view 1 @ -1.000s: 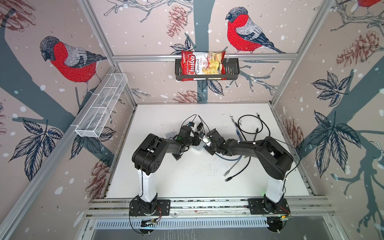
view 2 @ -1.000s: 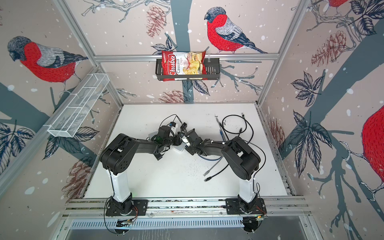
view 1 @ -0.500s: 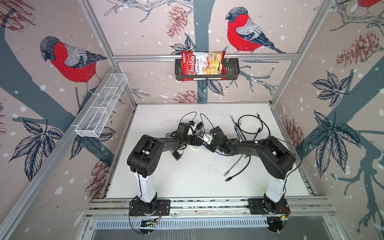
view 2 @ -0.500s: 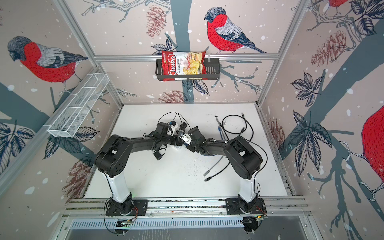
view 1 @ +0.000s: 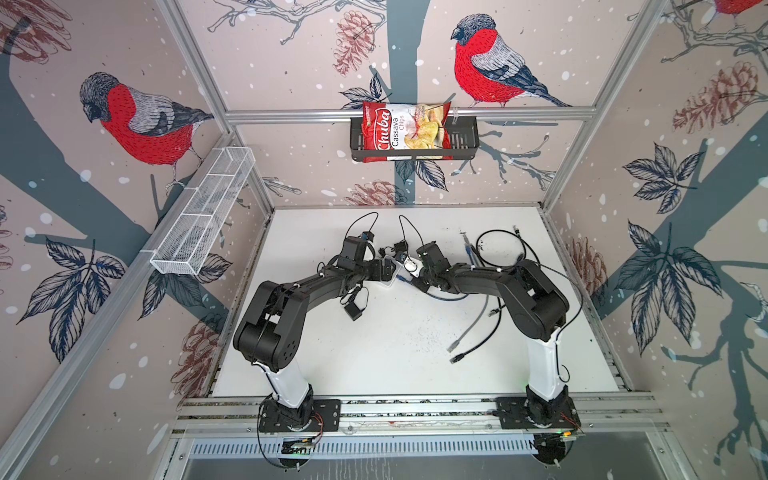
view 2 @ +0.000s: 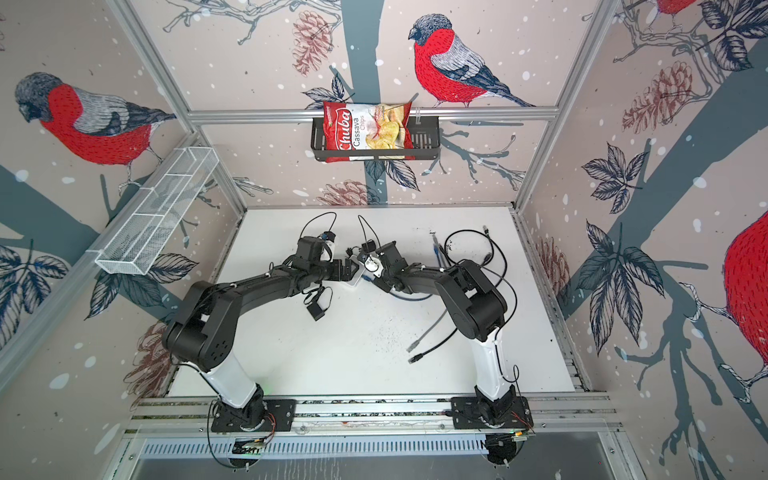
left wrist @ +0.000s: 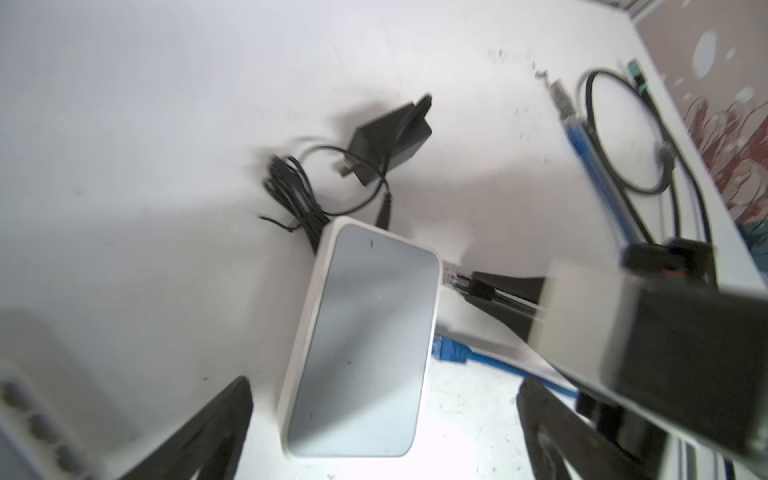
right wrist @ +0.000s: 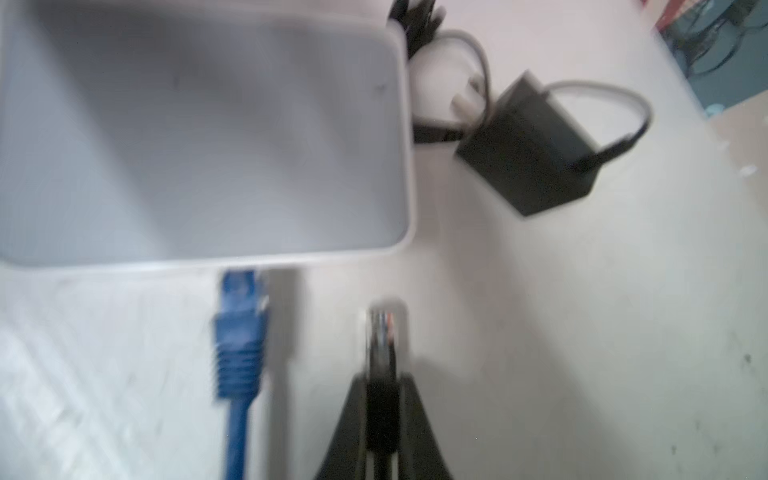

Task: Insert the plug into the switch port

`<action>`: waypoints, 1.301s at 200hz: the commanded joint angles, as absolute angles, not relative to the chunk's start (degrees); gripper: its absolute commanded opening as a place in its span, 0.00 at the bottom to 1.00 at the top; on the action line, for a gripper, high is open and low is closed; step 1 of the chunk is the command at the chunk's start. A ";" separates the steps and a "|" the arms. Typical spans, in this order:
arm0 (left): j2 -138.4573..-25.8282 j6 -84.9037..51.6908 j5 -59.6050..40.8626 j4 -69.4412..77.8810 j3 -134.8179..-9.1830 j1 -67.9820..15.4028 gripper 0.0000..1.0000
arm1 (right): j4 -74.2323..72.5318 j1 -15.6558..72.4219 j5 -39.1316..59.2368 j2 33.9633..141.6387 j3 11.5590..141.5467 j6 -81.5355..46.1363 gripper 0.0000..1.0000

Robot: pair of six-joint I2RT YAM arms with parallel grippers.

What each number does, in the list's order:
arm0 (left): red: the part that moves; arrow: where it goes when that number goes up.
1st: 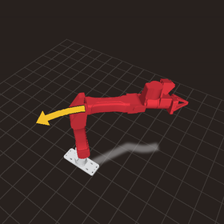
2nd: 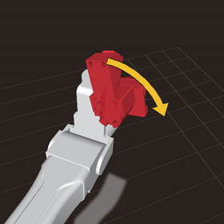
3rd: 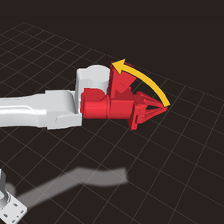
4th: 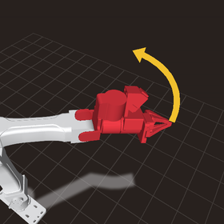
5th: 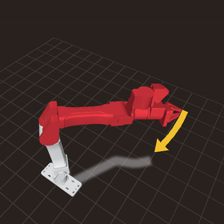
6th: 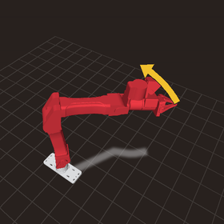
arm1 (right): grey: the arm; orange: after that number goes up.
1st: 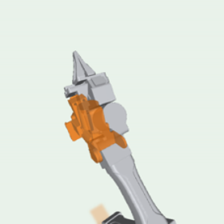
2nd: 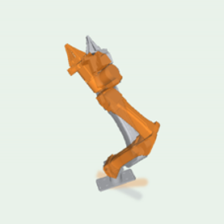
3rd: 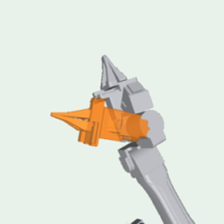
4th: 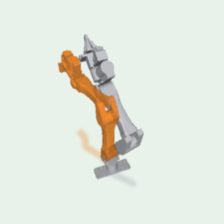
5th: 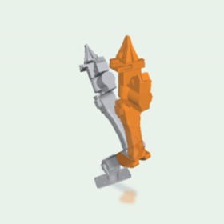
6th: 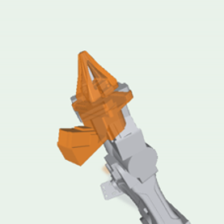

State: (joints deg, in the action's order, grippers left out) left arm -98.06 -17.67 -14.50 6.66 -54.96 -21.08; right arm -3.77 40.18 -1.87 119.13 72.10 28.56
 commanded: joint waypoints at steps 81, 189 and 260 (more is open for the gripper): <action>-96.16 -17.20 -13.10 6.48 -55.57 -20.04 0.98 | 8.06 39.08 -3.07 125.35 81.25 28.76 0.03; -108.30 -16.85 -17.56 9.67 -59.32 -21.13 0.93 | 2.29 41.71 3.08 115.06 68.47 28.42 0.03; -106.22 -17.46 -13.75 5.10 -53.93 -25.44 0.73 | 1.99 46.16 2.91 112.88 65.74 26.22 0.03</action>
State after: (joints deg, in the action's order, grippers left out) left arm -107.50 -17.12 -13.65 9.63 -56.01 -23.29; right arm 0.51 44.27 0.25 114.04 67.18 26.87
